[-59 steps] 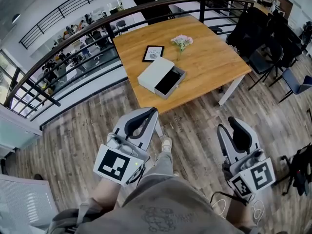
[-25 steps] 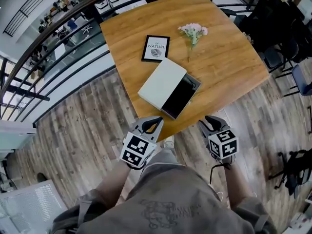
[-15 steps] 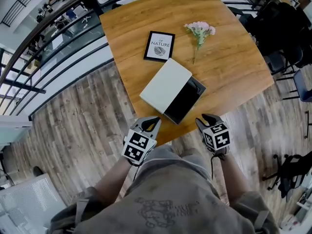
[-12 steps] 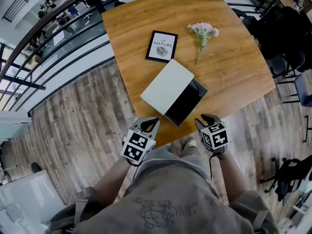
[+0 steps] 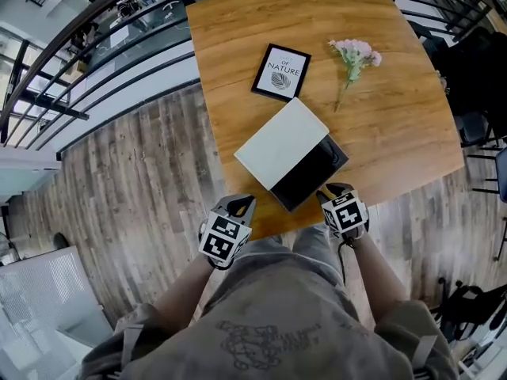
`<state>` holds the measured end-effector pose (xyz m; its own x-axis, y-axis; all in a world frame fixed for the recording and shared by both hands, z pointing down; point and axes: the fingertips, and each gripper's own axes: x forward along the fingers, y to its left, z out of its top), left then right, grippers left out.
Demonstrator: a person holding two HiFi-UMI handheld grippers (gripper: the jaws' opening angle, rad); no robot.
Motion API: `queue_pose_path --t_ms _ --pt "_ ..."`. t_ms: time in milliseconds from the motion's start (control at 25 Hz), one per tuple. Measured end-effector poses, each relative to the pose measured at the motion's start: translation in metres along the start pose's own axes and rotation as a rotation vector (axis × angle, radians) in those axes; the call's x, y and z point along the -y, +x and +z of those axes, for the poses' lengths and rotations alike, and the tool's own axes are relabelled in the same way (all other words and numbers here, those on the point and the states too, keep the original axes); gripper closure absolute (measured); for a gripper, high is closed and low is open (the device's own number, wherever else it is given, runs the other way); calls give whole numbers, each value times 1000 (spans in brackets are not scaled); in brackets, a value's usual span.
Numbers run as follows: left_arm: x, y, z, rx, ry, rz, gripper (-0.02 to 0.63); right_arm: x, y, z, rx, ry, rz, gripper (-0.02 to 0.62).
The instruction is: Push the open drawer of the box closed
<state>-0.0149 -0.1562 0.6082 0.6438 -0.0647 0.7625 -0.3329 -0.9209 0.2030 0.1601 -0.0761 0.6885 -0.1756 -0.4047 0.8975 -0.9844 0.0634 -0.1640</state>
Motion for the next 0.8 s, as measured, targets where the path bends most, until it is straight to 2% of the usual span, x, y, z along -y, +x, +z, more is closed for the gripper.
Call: queue_pose_path --t_ms 120,360,520,800 --pt "0 3 -6 -22 -88 36 591 0 10 -2 -32 -52 54 453" --pt "-4 11 -14 -57 -204 121 591 -6 19 2 -61 -151 194 503" --pt "3 14 -9 -33 -344 165 591 -7 21 -2 -100 -190 291 505" --pt "20 14 -9 -23 -465 242 591 -8 16 1 -163 -248 396 508"
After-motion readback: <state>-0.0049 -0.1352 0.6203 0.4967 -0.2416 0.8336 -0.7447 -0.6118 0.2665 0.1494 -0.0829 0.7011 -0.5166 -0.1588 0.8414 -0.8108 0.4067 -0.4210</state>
